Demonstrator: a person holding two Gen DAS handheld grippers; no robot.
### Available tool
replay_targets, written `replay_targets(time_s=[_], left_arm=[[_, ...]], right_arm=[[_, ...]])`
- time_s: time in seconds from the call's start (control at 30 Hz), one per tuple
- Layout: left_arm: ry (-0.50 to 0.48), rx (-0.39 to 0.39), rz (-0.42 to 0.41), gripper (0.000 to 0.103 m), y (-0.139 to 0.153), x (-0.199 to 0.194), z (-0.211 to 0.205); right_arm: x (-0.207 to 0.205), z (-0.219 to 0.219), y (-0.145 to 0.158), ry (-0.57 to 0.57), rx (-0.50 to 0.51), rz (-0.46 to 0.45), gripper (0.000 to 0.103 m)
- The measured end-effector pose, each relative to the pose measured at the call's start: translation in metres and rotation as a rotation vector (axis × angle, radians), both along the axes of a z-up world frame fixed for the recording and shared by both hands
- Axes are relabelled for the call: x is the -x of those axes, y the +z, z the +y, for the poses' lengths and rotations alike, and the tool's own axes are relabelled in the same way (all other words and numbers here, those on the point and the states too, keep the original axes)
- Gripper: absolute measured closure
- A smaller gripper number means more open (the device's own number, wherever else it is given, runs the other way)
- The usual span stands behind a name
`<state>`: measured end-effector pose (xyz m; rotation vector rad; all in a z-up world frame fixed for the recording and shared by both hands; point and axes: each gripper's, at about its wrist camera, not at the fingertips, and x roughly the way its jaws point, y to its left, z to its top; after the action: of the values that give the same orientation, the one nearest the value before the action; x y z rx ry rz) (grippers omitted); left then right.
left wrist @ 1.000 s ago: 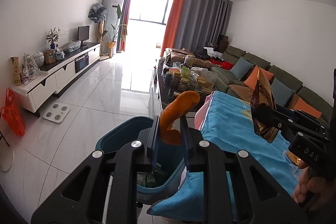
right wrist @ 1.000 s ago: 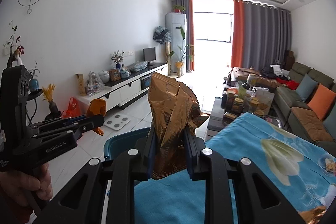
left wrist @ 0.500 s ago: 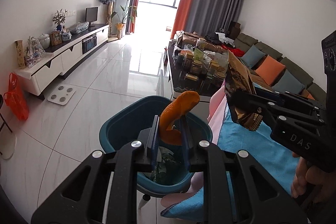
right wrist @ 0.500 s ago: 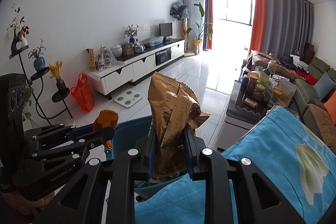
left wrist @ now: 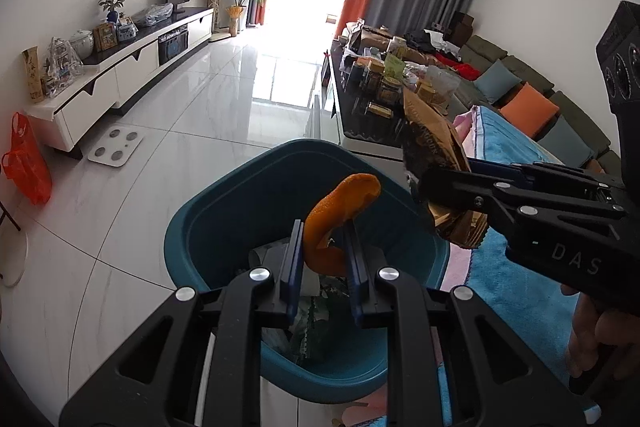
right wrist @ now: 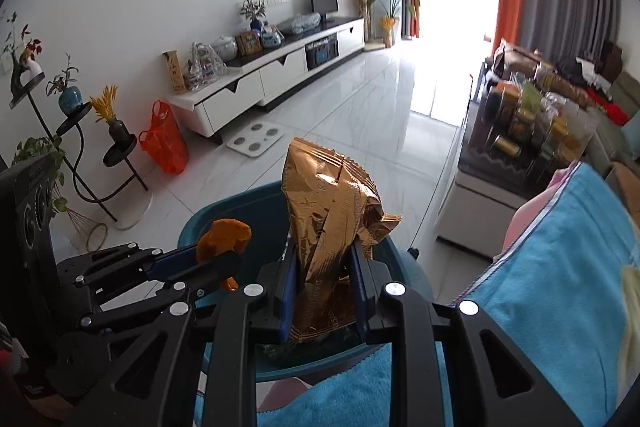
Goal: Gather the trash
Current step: 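Open both grippers to drop the wrapper and peel into the wastebasket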
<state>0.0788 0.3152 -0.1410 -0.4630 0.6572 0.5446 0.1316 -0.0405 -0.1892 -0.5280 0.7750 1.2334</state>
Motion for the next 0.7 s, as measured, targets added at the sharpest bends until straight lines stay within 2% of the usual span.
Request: replay_targets(time_s=[0.3,0.47,0.63,0.7], left_arm=[[-0.003,0.020,0.050,0.081,-0.029,-0.028,0.017],[0.010,0.013,0.059,0.068,-0.034,-0.030,0.017],[0.036,-0.016,0.049,0.054,-0.025,-0.025,0.015],[0.048,-0.025,0.043,0.051,-0.018,-0.018,0.010]], right_arm=[[-0.001,0.015,-0.012,0.002,0.067,0.003,0.077],[-0.002,0.017,-0.012,-0.004,0.069,-0.002,0.070],[-0.005,0.016,-0.012,-0.008,0.057,0.000,0.059],[-0.006,0.015,-0.010,-0.012,0.050,0.002,0.055]])
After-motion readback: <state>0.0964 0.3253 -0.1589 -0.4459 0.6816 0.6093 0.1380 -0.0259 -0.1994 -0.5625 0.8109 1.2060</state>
